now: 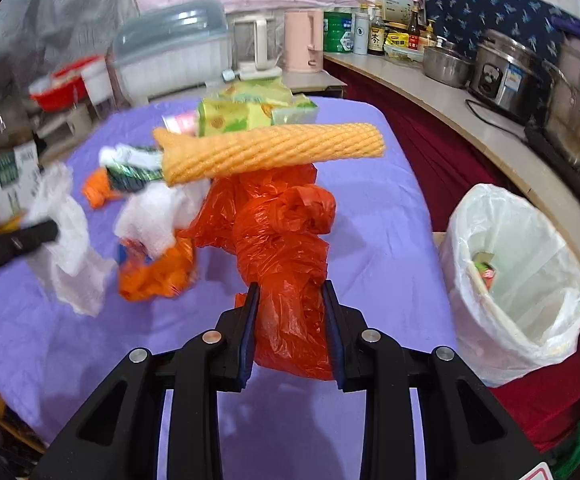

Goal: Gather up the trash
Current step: 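Grasp the white wipe with the left tool while the right tool grasps the orange plastic bag, then carry the wipe and orange bag over the bin and open both tools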

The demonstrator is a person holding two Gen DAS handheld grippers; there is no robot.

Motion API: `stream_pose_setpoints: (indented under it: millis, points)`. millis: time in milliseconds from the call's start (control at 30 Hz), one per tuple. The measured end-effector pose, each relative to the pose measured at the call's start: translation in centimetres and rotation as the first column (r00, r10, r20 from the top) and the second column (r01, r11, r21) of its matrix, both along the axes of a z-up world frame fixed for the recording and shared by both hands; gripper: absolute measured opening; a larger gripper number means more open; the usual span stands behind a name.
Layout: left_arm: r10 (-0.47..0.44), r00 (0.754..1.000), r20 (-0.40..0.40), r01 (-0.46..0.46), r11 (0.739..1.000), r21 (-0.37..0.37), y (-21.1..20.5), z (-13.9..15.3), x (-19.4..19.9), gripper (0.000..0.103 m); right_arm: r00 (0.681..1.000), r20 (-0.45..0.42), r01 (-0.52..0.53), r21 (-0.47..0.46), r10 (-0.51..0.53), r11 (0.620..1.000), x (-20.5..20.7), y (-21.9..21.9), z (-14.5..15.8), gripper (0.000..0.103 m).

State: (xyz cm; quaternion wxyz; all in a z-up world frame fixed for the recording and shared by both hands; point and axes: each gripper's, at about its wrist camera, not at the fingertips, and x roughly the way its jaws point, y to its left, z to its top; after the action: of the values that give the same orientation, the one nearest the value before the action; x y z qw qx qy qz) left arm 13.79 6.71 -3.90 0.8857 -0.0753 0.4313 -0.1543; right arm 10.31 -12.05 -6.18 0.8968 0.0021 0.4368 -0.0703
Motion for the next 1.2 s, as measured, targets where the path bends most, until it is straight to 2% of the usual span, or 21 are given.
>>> stream_pose_setpoints:
  millis: [33,67,100,133,167,233,300,733,1200]
  points:
    - [-0.002,1.000,0.000,0.002,1.000,0.002,-0.2,0.1,-0.1,0.011,0.999,-0.038,0.019,-0.085,-0.022,0.996,0.2,0.1,-0.8,0.028]
    - [-0.004,1.000,0.001,0.004,1.000,0.002,-0.3,0.2,-0.2,0.011,0.998,-0.055,0.032,-0.124,-0.039,0.992,0.1,0.0,-1.2,0.028]
    - [-0.007,1.000,0.003,0.007,1.000,0.002,-0.5,0.3,-0.4,0.011,0.997,-0.066,0.041,-0.102,-0.047,0.994,-0.3,-0.5,-1.5,0.028]
    - [-0.010,1.000,0.008,0.010,1.000,0.007,-0.6,0.4,-0.6,0.011,0.997,-0.065,0.043,-0.042,-0.046,0.998,-0.7,-1.1,-1.5,0.028]
    - [-0.010,1.000,0.012,0.010,1.000,0.012,-0.7,0.5,-0.8,0.011,0.997,-0.060,0.049,0.066,-0.045,0.997,-1.3,-2.0,-1.2,0.028]
    - [-0.011,1.000,0.011,0.011,1.000,0.013,-0.9,0.5,-0.9,0.011,0.997,-0.044,0.063,0.139,-0.058,0.988,-2.1,-2.9,-0.7,0.028]
    - [-0.013,1.000,0.012,0.013,1.000,0.015,-1.1,0.7,-1.1,0.011,0.997,-0.019,0.083,0.117,-0.081,0.990,-2.8,-3.1,0.1,0.029]
    - [-0.082,0.995,0.062,0.079,0.996,0.052,-5.3,2.8,-3.3,0.011,0.982,0.109,0.137,0.155,-0.155,0.978,-6.7,-6.0,4.4,0.029]
    - [-0.197,0.976,0.089,0.186,0.976,0.113,-13.2,3.7,-6.0,0.011,0.950,0.155,0.244,0.180,-0.273,0.953,-11.0,-12.0,5.5,0.029]
